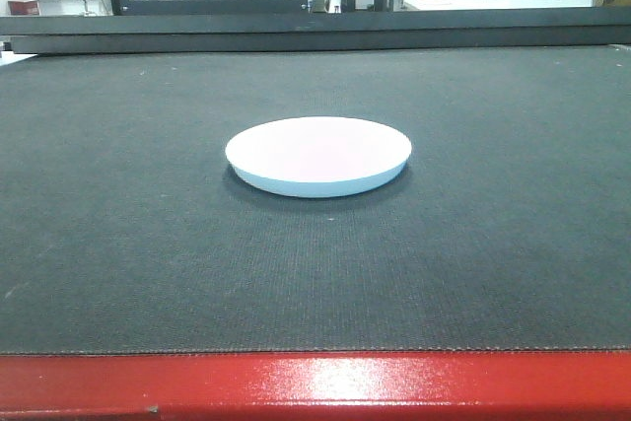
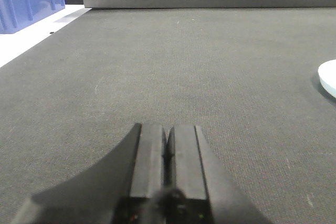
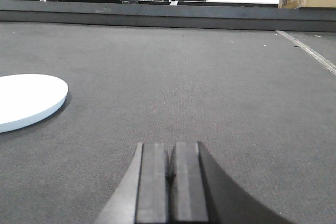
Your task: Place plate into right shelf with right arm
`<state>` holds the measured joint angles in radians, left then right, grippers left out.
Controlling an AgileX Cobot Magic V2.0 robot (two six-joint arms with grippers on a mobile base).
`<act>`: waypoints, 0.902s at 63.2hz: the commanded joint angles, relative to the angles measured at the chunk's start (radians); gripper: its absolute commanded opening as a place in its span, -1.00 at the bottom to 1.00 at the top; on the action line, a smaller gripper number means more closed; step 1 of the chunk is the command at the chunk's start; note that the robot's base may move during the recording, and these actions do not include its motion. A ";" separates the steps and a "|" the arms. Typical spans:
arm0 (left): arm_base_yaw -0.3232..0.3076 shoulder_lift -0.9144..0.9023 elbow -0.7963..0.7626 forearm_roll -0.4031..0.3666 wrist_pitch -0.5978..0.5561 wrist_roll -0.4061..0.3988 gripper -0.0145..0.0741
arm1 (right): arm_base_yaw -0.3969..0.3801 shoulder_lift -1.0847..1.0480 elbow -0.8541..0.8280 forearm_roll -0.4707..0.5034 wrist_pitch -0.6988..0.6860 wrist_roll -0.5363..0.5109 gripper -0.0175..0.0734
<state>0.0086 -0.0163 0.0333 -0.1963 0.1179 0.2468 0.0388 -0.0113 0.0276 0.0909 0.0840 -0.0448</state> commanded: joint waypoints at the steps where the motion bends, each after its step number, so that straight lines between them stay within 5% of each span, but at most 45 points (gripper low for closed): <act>1: -0.002 -0.011 0.008 -0.004 -0.085 -0.002 -0.78 | 0.000 -0.013 -0.006 -0.009 -0.084 -0.007 -0.49; 44: -0.002 -0.011 0.008 -0.004 -0.085 -0.002 -0.78 | 0.000 -0.013 -0.028 0.039 -0.148 -0.005 -0.49; 57: -0.002 -0.011 0.008 -0.004 -0.085 -0.002 -0.78 | 0.000 0.073 -0.285 0.060 0.137 -0.005 -0.44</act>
<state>0.0086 -0.0163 0.0333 -0.1963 0.1179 0.2468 0.0388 0.0025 -0.1342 0.1443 0.2033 -0.0448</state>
